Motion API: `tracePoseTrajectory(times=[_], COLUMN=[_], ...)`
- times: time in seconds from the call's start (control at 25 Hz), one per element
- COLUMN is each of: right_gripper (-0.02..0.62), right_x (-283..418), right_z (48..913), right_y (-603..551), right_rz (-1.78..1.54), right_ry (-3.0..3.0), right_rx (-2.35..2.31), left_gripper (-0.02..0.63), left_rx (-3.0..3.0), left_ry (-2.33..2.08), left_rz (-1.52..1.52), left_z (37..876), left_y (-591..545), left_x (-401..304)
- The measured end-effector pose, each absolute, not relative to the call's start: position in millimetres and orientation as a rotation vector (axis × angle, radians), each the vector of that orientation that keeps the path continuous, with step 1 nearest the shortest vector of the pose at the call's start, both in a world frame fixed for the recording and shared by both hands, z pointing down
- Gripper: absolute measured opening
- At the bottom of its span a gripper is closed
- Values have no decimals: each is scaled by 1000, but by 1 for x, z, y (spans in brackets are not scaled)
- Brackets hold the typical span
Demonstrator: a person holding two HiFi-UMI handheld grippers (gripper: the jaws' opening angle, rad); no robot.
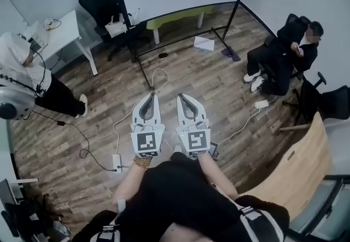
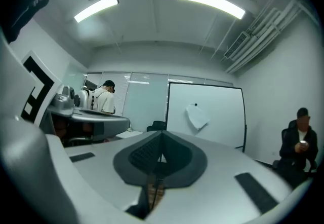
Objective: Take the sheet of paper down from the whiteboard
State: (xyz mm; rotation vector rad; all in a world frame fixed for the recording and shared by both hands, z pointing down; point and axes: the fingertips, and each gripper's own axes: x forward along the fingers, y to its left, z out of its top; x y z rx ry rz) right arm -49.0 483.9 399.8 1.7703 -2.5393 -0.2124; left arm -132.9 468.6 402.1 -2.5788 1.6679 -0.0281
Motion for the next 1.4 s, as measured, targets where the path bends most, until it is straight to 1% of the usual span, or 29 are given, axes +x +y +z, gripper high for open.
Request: tracePoseTrajectory(times=[0.32, 0.72, 1.04, 1.2, 1.4], right_gripper=[-3, -3, -3, -3, -2], right_x=[-14, 3, 27, 28, 16], right_z=[396, 399, 409, 408, 398], right_y=[447, 401, 342, 296, 232], right_rz=[-236, -236, -237, -247, -312], right_ry=[-2568, -2543, -2459, -2436, -2419], right_rx=[1720, 1715, 1708, 1696, 1622], left_gripper=[11, 11, 11, 11, 11], left_rx=[-2600, -2646, -2711, -2712, -2685], left_ry=[1673, 1632, 1580, 1580, 1640], left_rz=[-66, -50, 12, 55, 104], left_z=[408, 411, 418, 413, 405], left_y=[441, 388, 317, 270, 205], left_x=[-89, -67, -41, -41, -61])
